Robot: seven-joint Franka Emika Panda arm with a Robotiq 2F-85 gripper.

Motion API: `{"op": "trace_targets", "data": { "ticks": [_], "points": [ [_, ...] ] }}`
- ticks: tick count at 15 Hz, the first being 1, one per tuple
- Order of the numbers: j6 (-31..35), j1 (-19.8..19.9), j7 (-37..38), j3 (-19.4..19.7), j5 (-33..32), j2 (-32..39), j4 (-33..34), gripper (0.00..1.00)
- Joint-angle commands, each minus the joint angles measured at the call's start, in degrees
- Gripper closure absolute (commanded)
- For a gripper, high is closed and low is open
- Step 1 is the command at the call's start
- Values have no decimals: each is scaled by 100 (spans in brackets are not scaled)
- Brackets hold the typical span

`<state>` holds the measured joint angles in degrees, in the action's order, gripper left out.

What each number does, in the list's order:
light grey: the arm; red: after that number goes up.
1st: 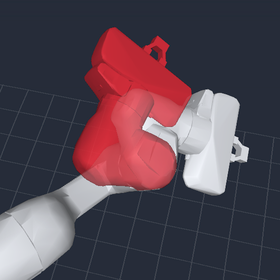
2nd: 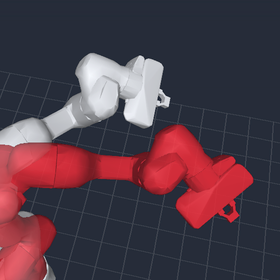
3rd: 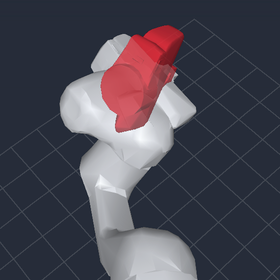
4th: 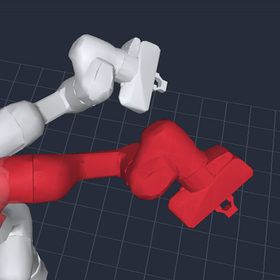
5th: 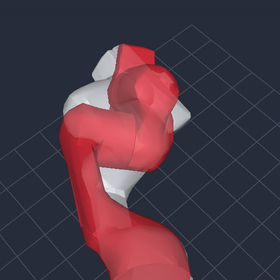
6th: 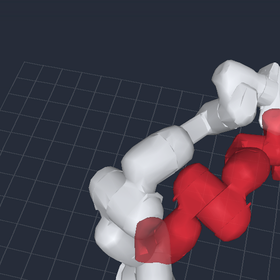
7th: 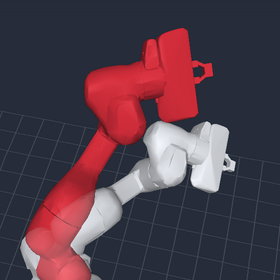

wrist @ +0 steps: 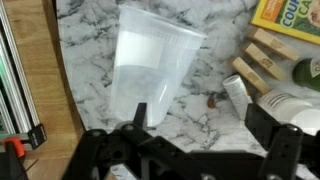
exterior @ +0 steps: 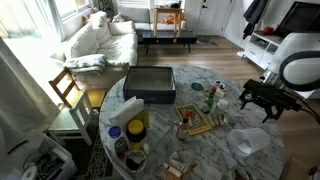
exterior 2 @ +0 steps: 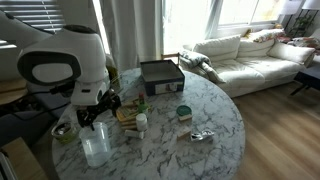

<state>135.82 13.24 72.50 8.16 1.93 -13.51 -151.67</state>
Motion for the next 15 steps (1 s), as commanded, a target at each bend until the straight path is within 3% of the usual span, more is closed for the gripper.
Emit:
{"op": "trace_targets", "data": {
  "ticks": [1, 9, 15],
  "points": [
    [149, 132, -429, 323, 695, -19, -366, 0],
    [576, 263, -1769, 883, 2366, 343, -559, 0],
    [1042, 198, -2321, 889, 3443, 858, -582, 0]
  ]
}}
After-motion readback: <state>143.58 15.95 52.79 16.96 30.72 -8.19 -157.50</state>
